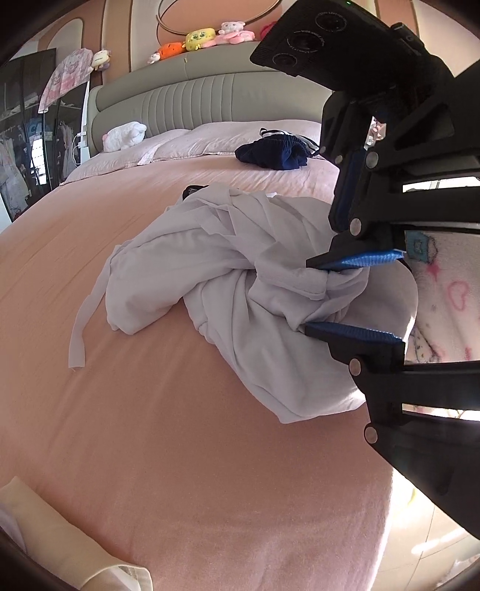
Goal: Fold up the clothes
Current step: 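Grasp the white shirt fabric with the right gripper while the left gripper grasps nearby fabric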
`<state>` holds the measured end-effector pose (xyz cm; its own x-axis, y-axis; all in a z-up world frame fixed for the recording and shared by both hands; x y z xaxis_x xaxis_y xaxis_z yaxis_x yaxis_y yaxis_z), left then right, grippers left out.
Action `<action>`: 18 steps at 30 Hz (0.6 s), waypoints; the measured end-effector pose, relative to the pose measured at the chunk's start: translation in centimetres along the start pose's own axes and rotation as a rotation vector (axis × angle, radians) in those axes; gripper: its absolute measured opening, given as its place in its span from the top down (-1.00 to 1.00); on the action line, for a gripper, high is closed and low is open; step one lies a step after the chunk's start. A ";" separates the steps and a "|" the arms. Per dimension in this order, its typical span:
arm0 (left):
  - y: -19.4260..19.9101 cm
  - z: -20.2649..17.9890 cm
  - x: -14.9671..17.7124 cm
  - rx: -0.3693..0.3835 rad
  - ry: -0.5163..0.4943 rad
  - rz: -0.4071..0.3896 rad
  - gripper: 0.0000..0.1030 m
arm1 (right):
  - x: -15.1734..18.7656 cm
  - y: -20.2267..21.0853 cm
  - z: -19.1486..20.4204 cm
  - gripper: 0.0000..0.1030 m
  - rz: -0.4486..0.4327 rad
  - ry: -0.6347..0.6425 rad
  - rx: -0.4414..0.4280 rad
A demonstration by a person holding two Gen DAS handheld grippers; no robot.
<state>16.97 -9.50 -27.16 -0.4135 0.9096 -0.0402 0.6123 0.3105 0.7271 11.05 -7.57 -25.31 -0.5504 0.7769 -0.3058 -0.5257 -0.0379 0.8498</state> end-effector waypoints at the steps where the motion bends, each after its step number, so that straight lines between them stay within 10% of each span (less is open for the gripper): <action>1: 0.1 0.1 0.1 0.005 0.005 -0.004 0.52 | -0.1 0.5 -0.4 0.83 -0.002 -0.007 0.005; 18: 1.7 3.1 0.8 -0.012 0.097 -0.064 0.52 | -4.3 4.0 -10.6 0.37 0.015 -0.227 0.227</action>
<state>19.75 -7.36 -28.06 -0.5155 0.8566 -0.0208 0.5746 0.3636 0.7332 4.41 -17.71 -25.20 -0.3847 0.8988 -0.2101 -0.3461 0.0706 0.9355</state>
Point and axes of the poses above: each gripper's, at about its wrist camera, not at the fingertips, and y roughly against the way its jaws point, z to its left, x to its underside, the point moved 9 cm from there along -y, roughly the way its jaws point, and after that the axes turned 2 degrees about -z, right-handed, at the moved point
